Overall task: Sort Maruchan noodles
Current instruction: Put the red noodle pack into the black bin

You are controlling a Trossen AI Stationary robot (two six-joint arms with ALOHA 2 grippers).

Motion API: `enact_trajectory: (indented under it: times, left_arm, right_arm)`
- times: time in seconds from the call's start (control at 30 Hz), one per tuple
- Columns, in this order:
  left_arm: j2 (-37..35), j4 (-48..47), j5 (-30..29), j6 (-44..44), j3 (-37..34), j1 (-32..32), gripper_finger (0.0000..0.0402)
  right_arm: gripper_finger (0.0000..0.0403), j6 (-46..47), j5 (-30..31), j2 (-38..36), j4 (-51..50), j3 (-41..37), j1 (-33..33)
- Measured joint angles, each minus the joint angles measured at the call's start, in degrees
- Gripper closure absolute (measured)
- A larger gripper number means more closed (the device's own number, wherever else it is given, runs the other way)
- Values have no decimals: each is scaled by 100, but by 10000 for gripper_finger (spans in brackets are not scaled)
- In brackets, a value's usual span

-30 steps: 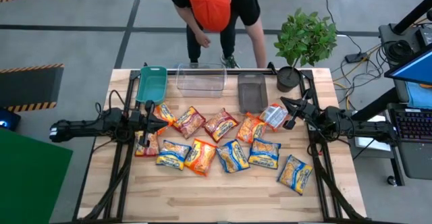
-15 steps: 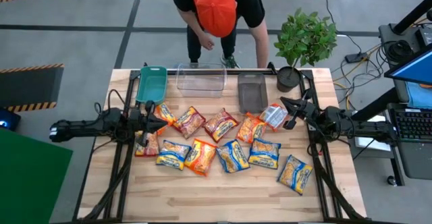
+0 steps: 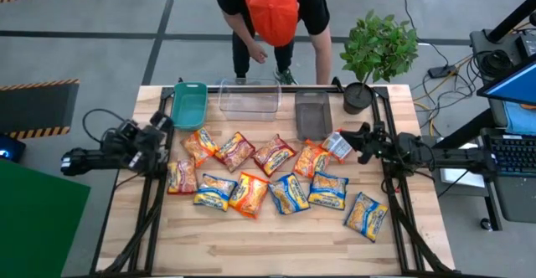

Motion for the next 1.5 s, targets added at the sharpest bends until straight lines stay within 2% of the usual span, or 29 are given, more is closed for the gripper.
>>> enact_trajectory:
  times: [0.27,0.4,0.47,0.6,0.7,0.93,1.2,1.5]
  left_arm:
    - [22,17,-31,-119,157,0,402]
    - [27,-14,-513,-147,305,0,402]
    - [73,-265,-614,-144,405,0,402]
    - [340,-1392,-630,-219,739,0,402]
    - [841,-2045,-735,-436,1012,-3,402]
    - [2347,-2696,-772,-323,1690,-4,402]
    - [3703,-4866,-770,384,2716,-9,402]
    - [5327,-5032,-763,384,2950,-211,402]
  right_arm:
    - [394,-248,13,535,957,2,57]
    - [394,-267,17,968,920,126,55]
    - [394,-269,18,1172,932,238,55]
    - [394,-276,61,1532,933,591,55]
    - [394,-370,24,1794,837,958,57]
    - [394,-376,-429,2473,17,1884,58]
    - [394,288,-558,3710,-520,2566,498]
    - [394,960,-588,5177,-1115,3236,944]
